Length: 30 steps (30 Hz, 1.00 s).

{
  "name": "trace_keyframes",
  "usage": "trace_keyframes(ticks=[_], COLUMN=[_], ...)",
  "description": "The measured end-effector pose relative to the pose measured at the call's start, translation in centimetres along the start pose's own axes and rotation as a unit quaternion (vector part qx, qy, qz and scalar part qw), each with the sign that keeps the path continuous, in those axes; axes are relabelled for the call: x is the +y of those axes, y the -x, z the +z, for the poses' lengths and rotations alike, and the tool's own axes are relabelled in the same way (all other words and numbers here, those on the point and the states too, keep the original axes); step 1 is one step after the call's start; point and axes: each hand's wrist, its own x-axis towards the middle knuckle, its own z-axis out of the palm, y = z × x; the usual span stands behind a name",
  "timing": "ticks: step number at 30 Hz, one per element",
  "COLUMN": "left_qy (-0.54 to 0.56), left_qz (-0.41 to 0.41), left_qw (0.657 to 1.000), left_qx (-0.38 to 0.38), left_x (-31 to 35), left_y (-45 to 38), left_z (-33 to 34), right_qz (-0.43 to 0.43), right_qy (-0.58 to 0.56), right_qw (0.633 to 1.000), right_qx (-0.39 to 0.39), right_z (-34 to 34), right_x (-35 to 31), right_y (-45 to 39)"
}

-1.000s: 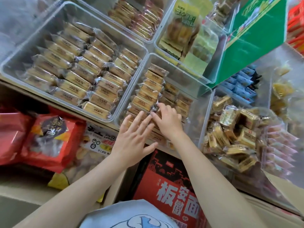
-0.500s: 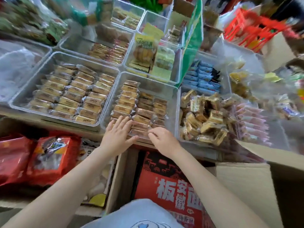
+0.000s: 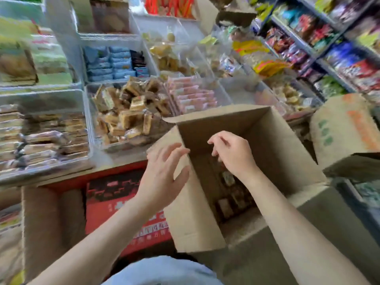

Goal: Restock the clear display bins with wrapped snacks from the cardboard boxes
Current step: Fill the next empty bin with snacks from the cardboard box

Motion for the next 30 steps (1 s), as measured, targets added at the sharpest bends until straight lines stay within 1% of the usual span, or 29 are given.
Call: trace_keyframes(ticks=[4,6,8,11,14,16,17,19,20,22,23,25,26,28,30], left_qy=[-0.082,-0.141,-0.206,-0.290,-0.329,-0.345,-0.350,-0.354,-0.355,-0.361,-0.364,-0.369,-0.369,-0.363,-0.352], left_qz=[-0.006,-0.001,-0.006,-0.035,-0.078,-0.083,-0.079,-0.068,-0.067,-0.069,-0.069,-0.068,-0.068,-0.069,-0.070], left_qw=[0.997,0.990,0.978,0.956,0.941,0.934,0.933,0.932,0.932,0.929,0.928,0.926,0.926,0.929,0.933], left_qx=[-0.005,-0.012,-0.021,-0.021,-0.025,-0.033,-0.033,-0.031,-0.030,-0.030,-0.032,-0.038,-0.039,-0.036,-0.037], left_x=[4.6,6.1,6.6,6.1,4.9,4.3,4.2,4.0,3.9,3.7,3.6,3.4,3.4,3.4,3.6], left_y=[-4.2,-6.6,-8.7,-11.5,-13.1,-13.1,-13.0,-12.8,-12.8,-12.9,-12.9,-13.0,-13.0,-13.1,-13.2], left_z=[4.0,5.9,7.8,10.0,11.2,11.6,11.6,11.8,11.9,12.0,12.0,12.0,12.0,12.0,12.0], right_qz=[0.114,0.177,0.248,0.312,0.315,0.306,0.287,0.252,0.250,0.239,0.234,0.217,0.218,0.230,0.246], right_qy=[0.020,0.070,0.125,0.144,0.164,0.204,0.243,0.328,0.358,0.424,0.453,0.479,0.467,0.391,0.247], right_qw=[0.993,0.981,0.961,0.937,0.925,0.917,0.913,0.897,0.886,0.854,0.838,0.826,0.832,0.867,0.899], right_qx=[0.017,0.029,0.000,-0.061,-0.132,-0.154,-0.160,-0.157,-0.159,-0.182,-0.196,-0.204,-0.204,-0.207,-0.264], right_z=[-3.5,-4.4,-4.7,-3.9,-1.7,0.4,1.4,2.8,3.2,3.8,4.0,4.3,4.1,3.7,2.6], right_x=[7.8,11.6,15.3,21.3,27.1,30.2,31.1,31.8,31.9,31.9,32.1,32.7,32.8,32.3,30.5], right_y=[-3.8,-6.6,-9.2,-12.2,-14.0,-14.7,-14.9,-14.9,-14.9,-14.9,-14.9,-14.8,-14.9,-15.4,-16.2])
